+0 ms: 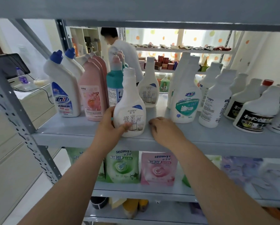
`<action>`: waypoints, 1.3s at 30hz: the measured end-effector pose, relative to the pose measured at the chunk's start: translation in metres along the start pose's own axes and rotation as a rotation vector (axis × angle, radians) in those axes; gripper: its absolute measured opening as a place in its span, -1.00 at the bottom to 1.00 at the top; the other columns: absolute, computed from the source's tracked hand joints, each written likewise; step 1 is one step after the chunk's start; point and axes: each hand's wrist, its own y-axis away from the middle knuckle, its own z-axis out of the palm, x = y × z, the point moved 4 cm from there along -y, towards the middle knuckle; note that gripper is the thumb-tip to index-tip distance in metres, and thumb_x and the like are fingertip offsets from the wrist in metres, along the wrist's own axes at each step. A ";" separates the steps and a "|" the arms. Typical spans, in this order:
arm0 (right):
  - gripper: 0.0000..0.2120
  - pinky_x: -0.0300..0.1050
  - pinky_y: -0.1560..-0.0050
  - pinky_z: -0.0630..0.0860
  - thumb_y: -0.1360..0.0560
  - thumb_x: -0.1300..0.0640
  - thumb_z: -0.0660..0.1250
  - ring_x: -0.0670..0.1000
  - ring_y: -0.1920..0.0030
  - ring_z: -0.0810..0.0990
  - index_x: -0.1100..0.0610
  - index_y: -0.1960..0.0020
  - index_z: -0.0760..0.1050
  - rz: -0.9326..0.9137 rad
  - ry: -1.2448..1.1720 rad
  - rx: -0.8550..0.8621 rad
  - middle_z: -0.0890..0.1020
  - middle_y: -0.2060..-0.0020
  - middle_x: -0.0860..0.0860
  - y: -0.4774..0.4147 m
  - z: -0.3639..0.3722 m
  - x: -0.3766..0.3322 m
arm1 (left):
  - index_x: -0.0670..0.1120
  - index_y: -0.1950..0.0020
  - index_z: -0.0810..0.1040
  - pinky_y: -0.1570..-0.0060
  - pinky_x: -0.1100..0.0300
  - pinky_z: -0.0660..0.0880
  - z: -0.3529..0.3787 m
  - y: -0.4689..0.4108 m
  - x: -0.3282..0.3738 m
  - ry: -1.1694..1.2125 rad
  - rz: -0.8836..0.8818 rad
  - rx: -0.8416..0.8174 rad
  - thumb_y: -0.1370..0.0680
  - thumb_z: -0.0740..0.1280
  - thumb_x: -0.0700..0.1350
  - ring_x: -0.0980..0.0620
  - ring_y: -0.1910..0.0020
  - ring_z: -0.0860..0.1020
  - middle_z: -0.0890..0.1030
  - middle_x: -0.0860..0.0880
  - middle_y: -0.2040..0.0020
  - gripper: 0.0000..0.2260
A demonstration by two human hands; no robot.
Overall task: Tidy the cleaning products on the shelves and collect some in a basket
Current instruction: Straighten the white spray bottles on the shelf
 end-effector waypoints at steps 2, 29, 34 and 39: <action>-0.67 0.04 -0.27 0.53 -0.70 0.06 0.16 0.13 -0.27 0.57 0.07 -0.40 0.54 0.019 -0.109 -0.001 0.61 -0.31 0.10 0.018 -0.004 -0.006 | 0.35 -0.18 0.45 -0.03 -0.10 0.67 0.000 0.006 0.006 0.051 -0.039 -0.006 -0.48 0.57 -0.04 0.06 -0.05 0.66 0.65 0.16 -0.12 -0.55; -0.45 0.21 -0.11 0.60 -0.40 -0.27 0.46 0.05 -0.05 0.66 -0.03 -0.29 0.52 0.431 -1.480 -0.241 0.69 -0.04 -0.03 0.254 0.053 -0.109 | -0.13 -0.36 0.51 0.41 0.15 0.49 0.000 0.294 0.009 0.895 -0.745 -0.527 -0.54 0.19 0.41 -0.12 0.15 0.62 0.60 -0.23 -0.08 -0.32; -0.36 0.00 -0.18 0.63 -0.41 0.02 0.56 -0.01 -0.27 0.63 -0.04 -0.42 0.39 0.250 -1.410 -0.234 0.65 -0.25 -0.05 0.278 0.043 -0.088 | -0.05 -0.41 0.39 -0.09 -0.06 0.63 -0.004 0.301 0.004 0.648 -0.569 -0.454 -0.25 0.43 0.06 -0.11 -0.27 0.60 0.61 -0.09 -0.31 -0.27; -0.42 -0.06 -0.21 0.61 -0.41 0.14 0.57 -0.03 -0.28 0.62 -0.11 -0.35 0.45 0.236 -1.371 -0.130 0.65 -0.20 -0.12 0.305 0.032 -0.047 | 0.26 -0.17 0.59 0.07 0.16 0.62 0.028 0.319 0.020 0.428 -0.415 -0.399 -0.30 0.47 0.04 0.05 -0.06 0.67 0.67 0.03 -0.12 -0.56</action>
